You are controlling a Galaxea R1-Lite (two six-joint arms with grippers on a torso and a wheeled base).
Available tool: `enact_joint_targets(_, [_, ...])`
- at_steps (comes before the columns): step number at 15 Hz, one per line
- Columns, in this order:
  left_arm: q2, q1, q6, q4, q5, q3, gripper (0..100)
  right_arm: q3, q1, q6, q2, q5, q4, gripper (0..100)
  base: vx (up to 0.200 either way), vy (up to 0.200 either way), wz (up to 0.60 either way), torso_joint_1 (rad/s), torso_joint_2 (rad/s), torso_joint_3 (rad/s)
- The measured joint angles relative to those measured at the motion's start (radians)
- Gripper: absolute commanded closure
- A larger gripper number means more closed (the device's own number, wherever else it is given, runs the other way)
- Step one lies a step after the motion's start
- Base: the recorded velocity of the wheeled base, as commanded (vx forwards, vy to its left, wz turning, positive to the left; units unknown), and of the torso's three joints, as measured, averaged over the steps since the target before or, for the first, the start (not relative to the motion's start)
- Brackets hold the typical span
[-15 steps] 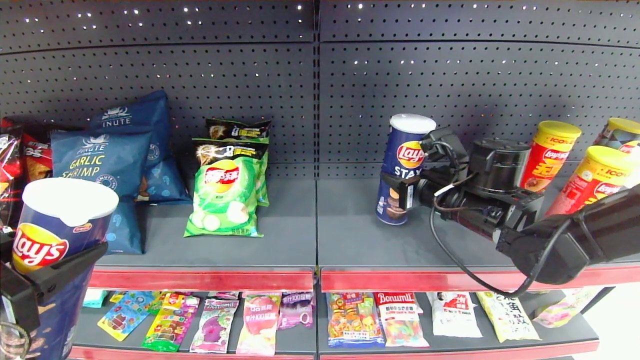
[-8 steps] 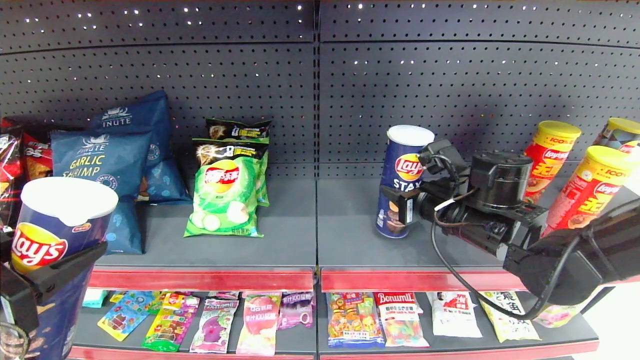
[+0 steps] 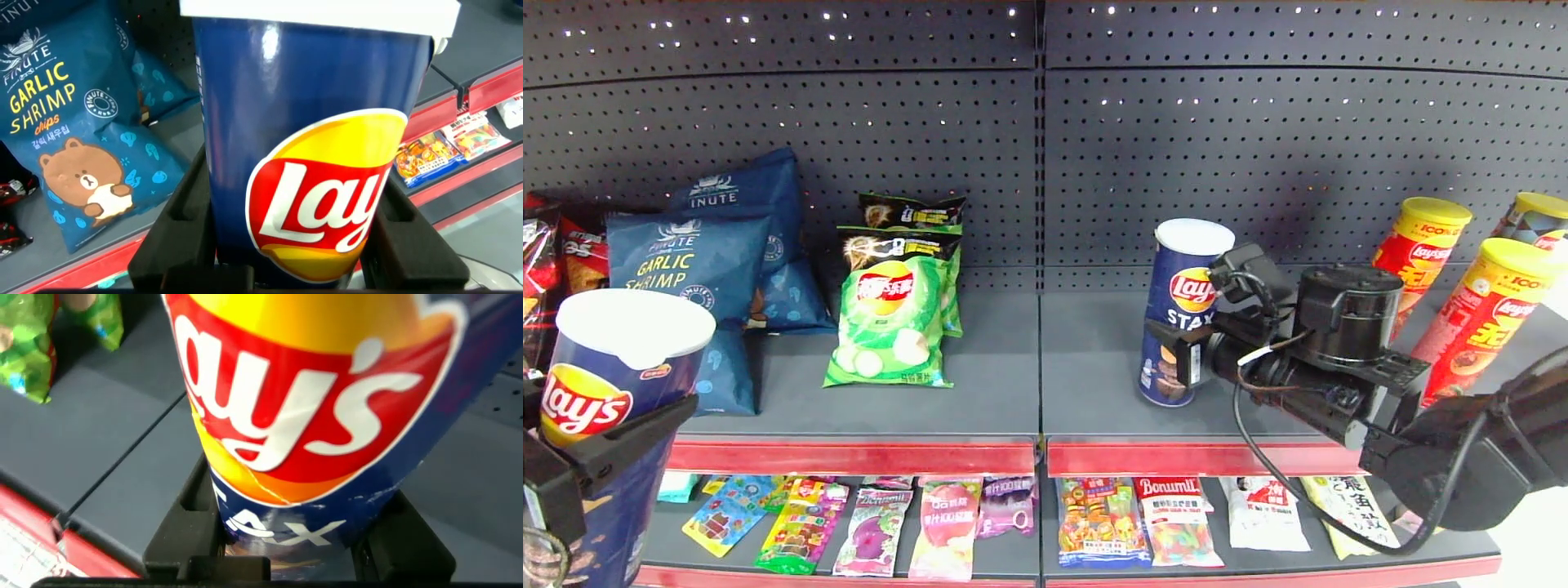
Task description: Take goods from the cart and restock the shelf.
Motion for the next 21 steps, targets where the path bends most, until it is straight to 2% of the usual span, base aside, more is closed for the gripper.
enact_joint_targets(10, [0.0, -0.001, 0.0, 0.0, 0.0, 0.003, 100, 0.011, 0.01, 0.0, 0.033, -0.015, -0.002, 100, 0.0, 0.0, 0.0, 0.0, 0.0, 0.0])
enact_joint_targets(15, [0.0, 0.0, -0.001, 0.0, 0.0, 0.011, 100, 0.006, 0.01, -0.005, 0.08, -0.023, -0.101, 100, 0.0, 0.0, 0.0, 0.0, 0.0, 0.0])
enact_joint_targets(21, [0.004, 0.0, -0.001, 0.0, 0.0, 0.014, 100, 0.01, 0.015, -0.005, 0.102, -0.026, -0.109, 100, 0.0, 0.0, 0.0, 0.0, 0.0, 0.0])
